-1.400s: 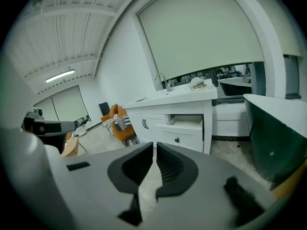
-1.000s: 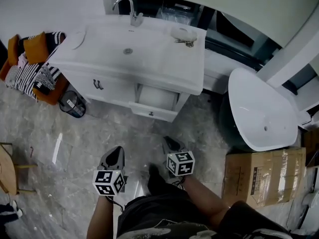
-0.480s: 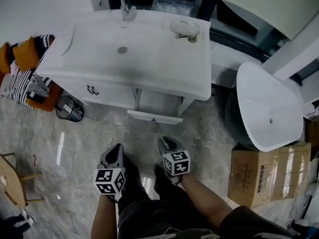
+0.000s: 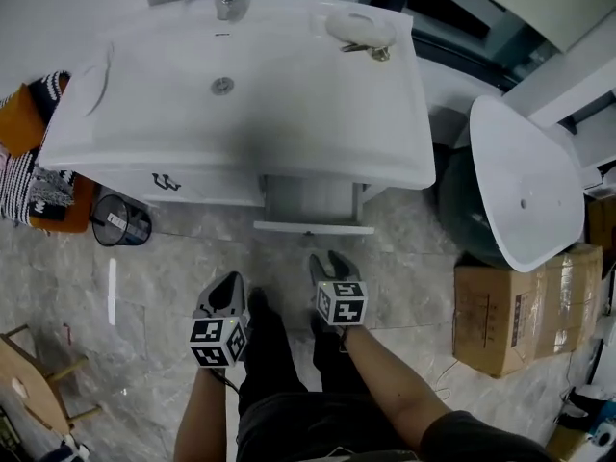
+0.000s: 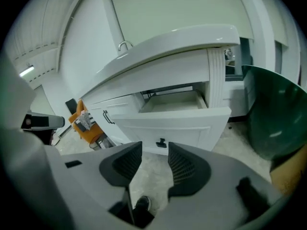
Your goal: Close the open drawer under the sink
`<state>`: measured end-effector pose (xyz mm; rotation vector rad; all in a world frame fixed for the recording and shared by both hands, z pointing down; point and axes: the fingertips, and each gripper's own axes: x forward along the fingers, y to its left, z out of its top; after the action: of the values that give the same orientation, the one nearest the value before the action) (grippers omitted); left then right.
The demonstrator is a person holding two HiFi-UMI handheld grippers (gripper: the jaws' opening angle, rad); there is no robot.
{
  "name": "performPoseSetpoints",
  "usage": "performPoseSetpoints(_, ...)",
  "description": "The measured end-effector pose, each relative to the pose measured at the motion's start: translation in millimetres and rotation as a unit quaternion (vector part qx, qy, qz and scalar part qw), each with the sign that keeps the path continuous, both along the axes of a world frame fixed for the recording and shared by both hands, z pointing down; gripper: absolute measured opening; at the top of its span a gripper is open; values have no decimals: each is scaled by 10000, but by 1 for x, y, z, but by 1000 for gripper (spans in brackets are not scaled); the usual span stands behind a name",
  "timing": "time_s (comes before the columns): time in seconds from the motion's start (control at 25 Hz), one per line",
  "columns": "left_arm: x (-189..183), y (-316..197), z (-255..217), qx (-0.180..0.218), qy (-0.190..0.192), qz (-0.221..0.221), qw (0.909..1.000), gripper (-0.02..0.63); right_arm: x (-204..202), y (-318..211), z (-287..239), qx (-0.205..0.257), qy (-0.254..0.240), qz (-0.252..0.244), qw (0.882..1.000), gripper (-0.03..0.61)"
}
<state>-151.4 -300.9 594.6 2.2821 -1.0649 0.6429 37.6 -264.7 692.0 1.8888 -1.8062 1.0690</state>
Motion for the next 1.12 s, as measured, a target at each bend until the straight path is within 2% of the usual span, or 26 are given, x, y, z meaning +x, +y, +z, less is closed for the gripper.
performPoseSetpoints(0.16,1,-26,22,56,-51,302,9995,15,6,-17,30,-117,124,587,9981,175)
performPoseSetpoints(0.48,-4,-44,74,-279,4,568,9980,15,-9,-42,80,-288,250,778,9962,166)
performPoseSetpoints(0.64,-8,-53,95,-385,-45,650,9971,15,-4,-51,96,-321,351,1008,9938,127)
performPoseSetpoints(0.68,-8,-55,99,-395,-73,682,9969,15,-3,-53,99,-341,395,1033,9933,111)
performPoseSetpoints(1.12,3,-63,109,-449,-160,899,9948,15,5,-64,107,-386,513,925,9936,110)
